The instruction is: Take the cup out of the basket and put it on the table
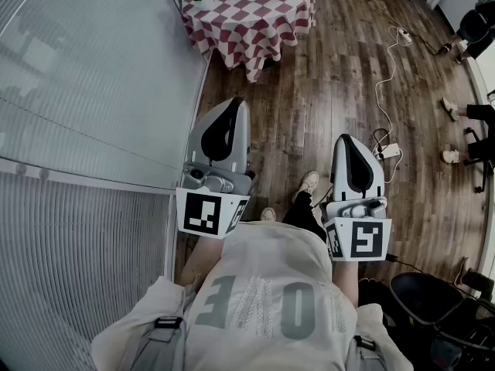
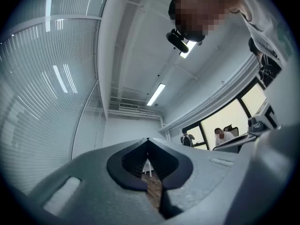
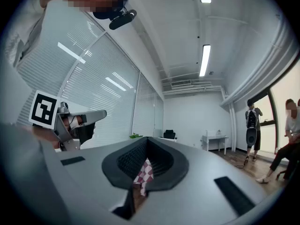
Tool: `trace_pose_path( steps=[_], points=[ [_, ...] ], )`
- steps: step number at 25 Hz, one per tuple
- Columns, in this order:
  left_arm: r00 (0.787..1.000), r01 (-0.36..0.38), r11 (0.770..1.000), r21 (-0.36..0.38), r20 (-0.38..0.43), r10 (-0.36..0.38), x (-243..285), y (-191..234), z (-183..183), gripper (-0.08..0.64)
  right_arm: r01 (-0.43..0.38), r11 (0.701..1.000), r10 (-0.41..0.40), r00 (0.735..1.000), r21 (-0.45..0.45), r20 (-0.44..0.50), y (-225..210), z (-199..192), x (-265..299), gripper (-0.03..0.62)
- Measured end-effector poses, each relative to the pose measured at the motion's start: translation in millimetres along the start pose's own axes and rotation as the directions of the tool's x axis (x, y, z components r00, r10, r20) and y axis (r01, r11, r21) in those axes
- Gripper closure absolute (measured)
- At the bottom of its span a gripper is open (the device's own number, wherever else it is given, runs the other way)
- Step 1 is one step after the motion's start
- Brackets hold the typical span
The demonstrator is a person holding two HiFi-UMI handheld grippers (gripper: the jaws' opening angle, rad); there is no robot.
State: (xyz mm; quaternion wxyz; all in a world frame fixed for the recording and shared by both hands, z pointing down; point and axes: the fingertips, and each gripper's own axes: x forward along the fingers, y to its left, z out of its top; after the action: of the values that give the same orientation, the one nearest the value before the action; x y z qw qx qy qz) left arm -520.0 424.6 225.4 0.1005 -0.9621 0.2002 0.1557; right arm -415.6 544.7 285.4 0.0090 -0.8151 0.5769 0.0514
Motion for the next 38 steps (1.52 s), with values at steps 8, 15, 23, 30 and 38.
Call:
trace_pose_path(
  steps=[8,15,23,30,38],
  points=[
    [1.000,0.006,1.000,0.005,-0.001,-0.006,6,1,-10,0.554,0.042,0.999,-0.042,0.999,0.022,0.001,-12,-4,-2,0.584],
    [0.998,-0.022,1.000,-0.011,-0.053,0.022,23,16,-42,0.554,0.082,0.996,-0.084,0.993,-0.022,-0.083,-31,-29,-2,0.584],
    [0.991,-0.058,0.998,-0.009,-0.120,0.056,64,37,-90,0.554,0.021,0.999,-0.015,0.990,0.044,-0.142,-53,-56,46,0.584],
    [0.987,-0.061,0.998,0.003,-0.147,0.061,155,36,-123,0.554,-0.050,0.997,0.059,0.984,0.056,-0.168,-106,-64,119,0.584],
    [0.989,-0.078,0.994,0.082,-0.123,0.088,250,19,-137,0.554,-0.125,0.989,0.135,0.982,0.080,-0.133,-182,-63,180,0.584]
  ],
)
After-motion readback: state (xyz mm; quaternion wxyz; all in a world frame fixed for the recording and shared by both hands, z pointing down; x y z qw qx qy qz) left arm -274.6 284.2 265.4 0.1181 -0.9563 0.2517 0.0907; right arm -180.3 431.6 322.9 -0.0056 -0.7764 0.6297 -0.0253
